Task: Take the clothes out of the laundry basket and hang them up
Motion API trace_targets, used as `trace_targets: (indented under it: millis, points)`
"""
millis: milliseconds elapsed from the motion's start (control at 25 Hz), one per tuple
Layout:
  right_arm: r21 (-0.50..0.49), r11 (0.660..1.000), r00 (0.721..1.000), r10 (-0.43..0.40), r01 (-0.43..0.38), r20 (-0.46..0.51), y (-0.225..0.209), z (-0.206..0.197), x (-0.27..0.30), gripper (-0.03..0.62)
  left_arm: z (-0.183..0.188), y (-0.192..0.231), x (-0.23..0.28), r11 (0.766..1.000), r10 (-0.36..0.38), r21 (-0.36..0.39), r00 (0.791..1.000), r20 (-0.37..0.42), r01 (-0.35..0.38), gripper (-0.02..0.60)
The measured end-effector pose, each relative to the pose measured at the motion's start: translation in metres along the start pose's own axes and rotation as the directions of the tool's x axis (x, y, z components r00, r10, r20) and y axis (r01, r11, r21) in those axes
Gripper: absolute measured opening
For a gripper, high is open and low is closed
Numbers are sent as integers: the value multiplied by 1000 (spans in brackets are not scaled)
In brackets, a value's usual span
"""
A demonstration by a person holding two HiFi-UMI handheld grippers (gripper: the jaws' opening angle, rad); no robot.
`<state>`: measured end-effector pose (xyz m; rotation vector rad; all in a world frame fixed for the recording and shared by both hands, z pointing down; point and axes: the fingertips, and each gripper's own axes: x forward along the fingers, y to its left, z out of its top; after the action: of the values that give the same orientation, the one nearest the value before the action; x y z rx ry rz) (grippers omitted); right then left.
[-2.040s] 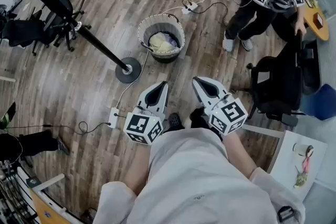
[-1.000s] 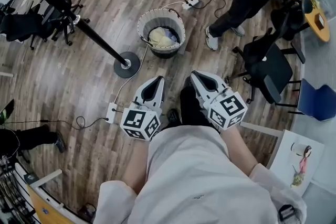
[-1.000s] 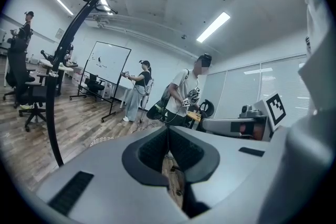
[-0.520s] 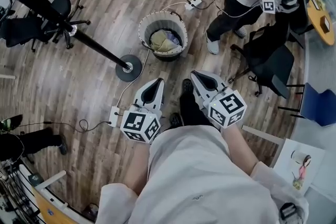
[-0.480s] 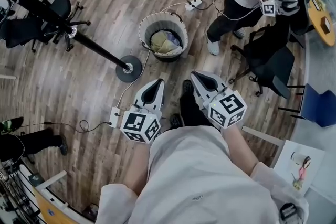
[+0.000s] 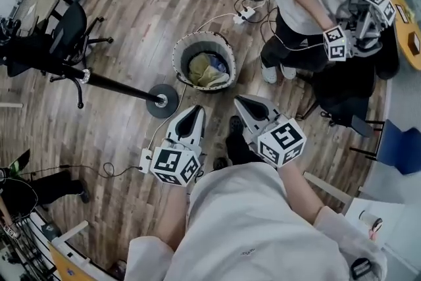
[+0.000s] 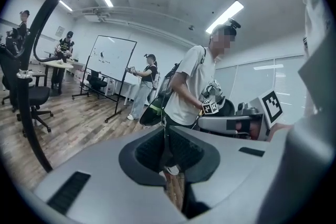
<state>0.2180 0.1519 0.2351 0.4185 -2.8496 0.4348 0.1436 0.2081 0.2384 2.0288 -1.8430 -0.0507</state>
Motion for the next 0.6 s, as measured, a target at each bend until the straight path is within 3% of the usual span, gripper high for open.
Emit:
trace_targets:
  millis: [200, 600]
  points:
    - [16, 1000, 1000, 2, -2, -13, -44, 16, 26, 22, 22, 15, 42, 999, 52, -11, 998, 24, -52, 21]
    - [42, 998, 998, 46, -45, -42, -102, 35, 56, 64, 47, 20, 102, 997, 67, -52, 997, 48, -65, 21]
